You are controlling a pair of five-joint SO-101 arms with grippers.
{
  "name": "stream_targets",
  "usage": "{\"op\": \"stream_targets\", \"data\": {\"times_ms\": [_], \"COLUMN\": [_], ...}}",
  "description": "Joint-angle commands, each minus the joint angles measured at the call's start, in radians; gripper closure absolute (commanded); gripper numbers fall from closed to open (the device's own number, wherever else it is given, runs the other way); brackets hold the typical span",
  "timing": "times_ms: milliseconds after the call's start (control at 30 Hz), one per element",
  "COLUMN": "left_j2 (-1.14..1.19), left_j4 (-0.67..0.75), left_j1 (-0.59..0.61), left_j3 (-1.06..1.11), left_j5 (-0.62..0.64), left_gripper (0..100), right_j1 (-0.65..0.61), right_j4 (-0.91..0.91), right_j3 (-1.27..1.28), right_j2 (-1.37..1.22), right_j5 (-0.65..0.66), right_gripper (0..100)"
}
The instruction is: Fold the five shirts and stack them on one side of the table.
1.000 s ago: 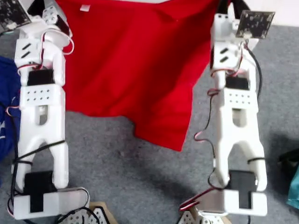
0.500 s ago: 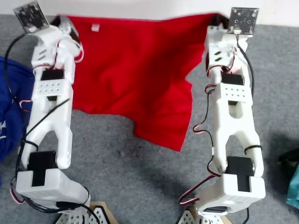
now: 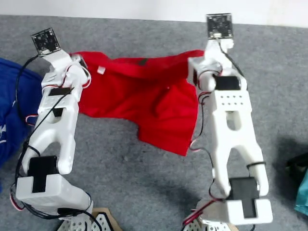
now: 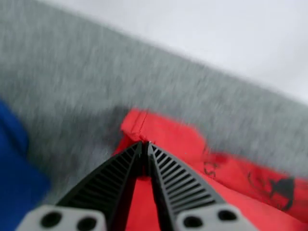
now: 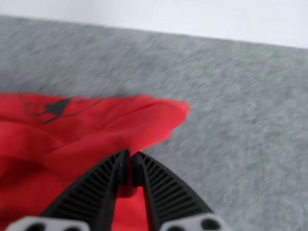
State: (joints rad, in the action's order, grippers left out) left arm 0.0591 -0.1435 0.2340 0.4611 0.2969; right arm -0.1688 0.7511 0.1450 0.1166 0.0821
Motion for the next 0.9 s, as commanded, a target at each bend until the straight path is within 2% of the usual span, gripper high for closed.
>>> {"op": "stream_targets", "data": {"times_ms": [0, 133, 267, 467, 600, 867], "left_j2": [-0.093, -0.197, -0.275, -0.312, -0.297, -0.254], "left_j4": [-0.299, -0.503, -0.582, -0.578, -0.572, -0.354], "left_j1": [0.008, 0.007, 0.045, 0.125, 0.134, 0.122], "left_j3": [-0.051, -0.050, -0.010, 0.056, 0.096, 0.257], "left_j5": [0.002, 0.002, 0.002, -0.003, -0.006, -0.006], "left_gripper": [99, 99, 99, 99, 99, 99], "right_j1": [-0.038, -0.033, -0.031, -0.031, -0.031, -0.038], "right_j4": [0.145, 0.266, 0.311, 0.242, 0.193, 0.193], "right_j3": [-0.065, -0.062, 0.025, 0.271, 0.430, 0.657], "right_j2": [0.116, 0.122, 0.143, 0.262, 0.377, 0.581], "right_j5": [0.011, 0.011, 0.009, 0.011, 0.011, 0.011], "right_gripper": [99.1, 99.1, 99.1, 99.1, 99.1, 99.1]}}
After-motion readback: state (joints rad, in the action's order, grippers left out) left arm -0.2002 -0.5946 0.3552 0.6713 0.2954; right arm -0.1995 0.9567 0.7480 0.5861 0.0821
